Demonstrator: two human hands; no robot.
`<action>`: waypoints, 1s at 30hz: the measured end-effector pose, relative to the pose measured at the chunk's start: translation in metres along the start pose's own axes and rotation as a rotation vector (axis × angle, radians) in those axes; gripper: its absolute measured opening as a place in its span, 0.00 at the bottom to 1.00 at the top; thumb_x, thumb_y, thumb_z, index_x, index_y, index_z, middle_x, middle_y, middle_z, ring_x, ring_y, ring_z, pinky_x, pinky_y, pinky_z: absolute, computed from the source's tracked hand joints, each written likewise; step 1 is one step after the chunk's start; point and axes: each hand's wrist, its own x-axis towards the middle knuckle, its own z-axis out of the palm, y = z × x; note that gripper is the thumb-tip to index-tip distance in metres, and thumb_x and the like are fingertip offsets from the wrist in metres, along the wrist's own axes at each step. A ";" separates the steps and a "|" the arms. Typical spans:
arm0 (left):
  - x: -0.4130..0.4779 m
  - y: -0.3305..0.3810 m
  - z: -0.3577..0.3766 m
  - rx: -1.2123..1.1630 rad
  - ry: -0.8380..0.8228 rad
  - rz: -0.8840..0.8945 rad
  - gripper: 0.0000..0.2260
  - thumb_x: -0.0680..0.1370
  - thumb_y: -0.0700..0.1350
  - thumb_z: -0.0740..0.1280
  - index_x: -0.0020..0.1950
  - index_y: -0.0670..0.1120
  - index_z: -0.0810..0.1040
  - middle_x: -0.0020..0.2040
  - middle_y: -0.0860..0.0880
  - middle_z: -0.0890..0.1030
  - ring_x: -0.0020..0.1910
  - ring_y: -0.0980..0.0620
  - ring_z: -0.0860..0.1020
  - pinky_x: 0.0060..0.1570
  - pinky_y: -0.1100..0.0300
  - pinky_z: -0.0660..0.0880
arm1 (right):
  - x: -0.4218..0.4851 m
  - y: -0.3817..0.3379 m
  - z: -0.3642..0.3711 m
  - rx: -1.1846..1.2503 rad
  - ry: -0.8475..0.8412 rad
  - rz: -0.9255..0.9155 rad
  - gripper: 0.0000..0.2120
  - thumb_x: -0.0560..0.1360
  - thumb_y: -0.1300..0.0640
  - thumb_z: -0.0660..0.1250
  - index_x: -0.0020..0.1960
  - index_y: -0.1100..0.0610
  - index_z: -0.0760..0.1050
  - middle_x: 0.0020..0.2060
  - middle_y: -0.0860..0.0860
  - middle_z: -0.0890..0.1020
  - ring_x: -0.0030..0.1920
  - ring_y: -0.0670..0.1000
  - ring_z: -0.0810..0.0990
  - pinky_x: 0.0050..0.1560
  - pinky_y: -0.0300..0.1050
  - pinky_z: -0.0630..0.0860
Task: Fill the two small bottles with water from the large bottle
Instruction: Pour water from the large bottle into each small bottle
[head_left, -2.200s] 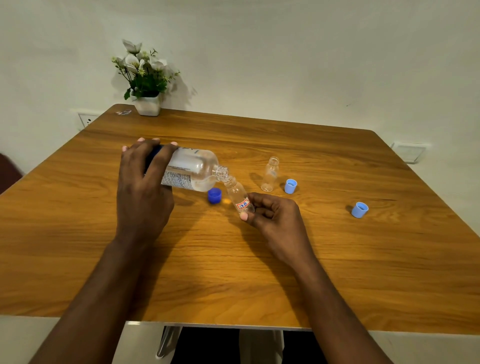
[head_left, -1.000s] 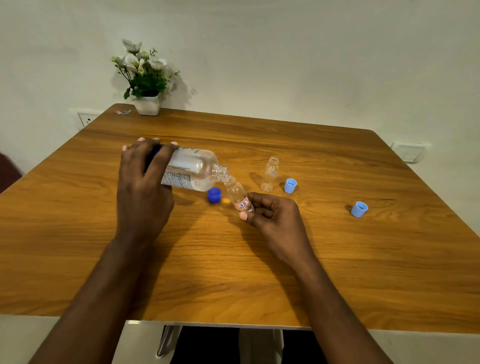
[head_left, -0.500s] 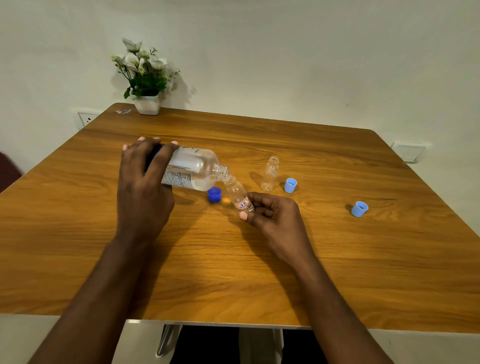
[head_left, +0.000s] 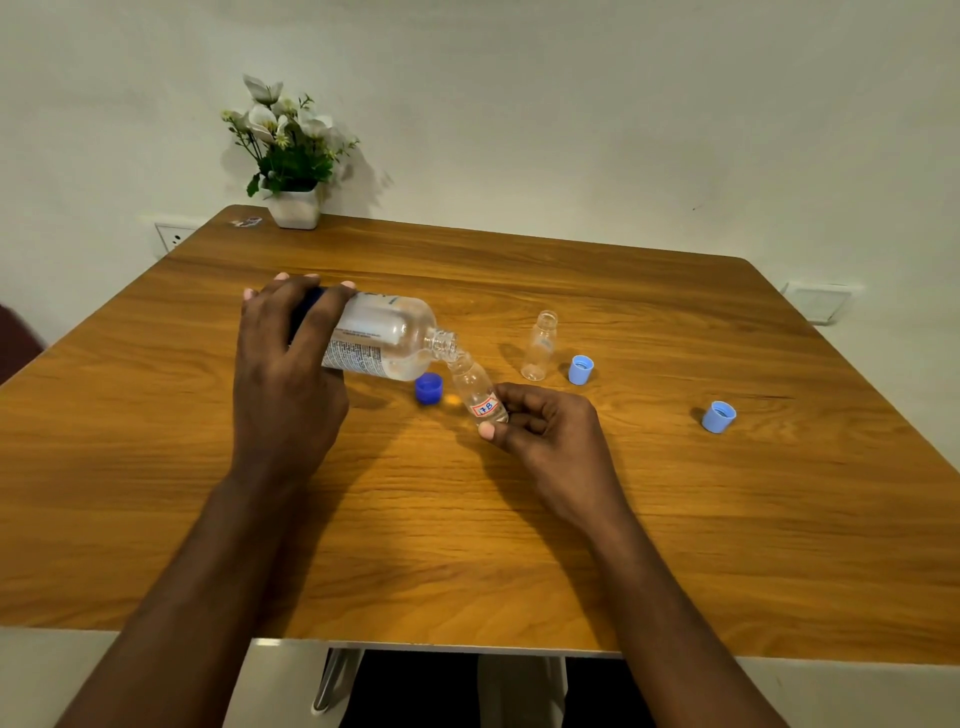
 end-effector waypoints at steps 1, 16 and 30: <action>0.000 0.000 0.000 0.001 -0.001 0.001 0.30 0.70 0.26 0.67 0.70 0.42 0.70 0.66 0.37 0.72 0.70 0.39 0.65 0.72 0.39 0.59 | 0.000 0.001 0.000 0.000 0.002 0.004 0.19 0.70 0.69 0.72 0.50 0.46 0.81 0.42 0.41 0.86 0.44 0.41 0.83 0.48 0.35 0.78; 0.001 0.002 0.000 0.006 -0.019 -0.010 0.29 0.70 0.26 0.67 0.70 0.42 0.70 0.65 0.38 0.72 0.70 0.40 0.66 0.74 0.48 0.55 | 0.001 0.003 0.000 0.000 -0.004 0.019 0.17 0.70 0.68 0.73 0.53 0.50 0.81 0.45 0.43 0.85 0.45 0.42 0.84 0.49 0.35 0.77; 0.000 0.001 0.001 0.000 0.000 0.006 0.29 0.70 0.26 0.66 0.69 0.41 0.71 0.65 0.37 0.72 0.69 0.39 0.67 0.74 0.46 0.57 | 0.000 0.000 0.001 0.020 -0.011 0.013 0.18 0.70 0.70 0.72 0.49 0.49 0.81 0.42 0.42 0.85 0.43 0.40 0.82 0.48 0.35 0.78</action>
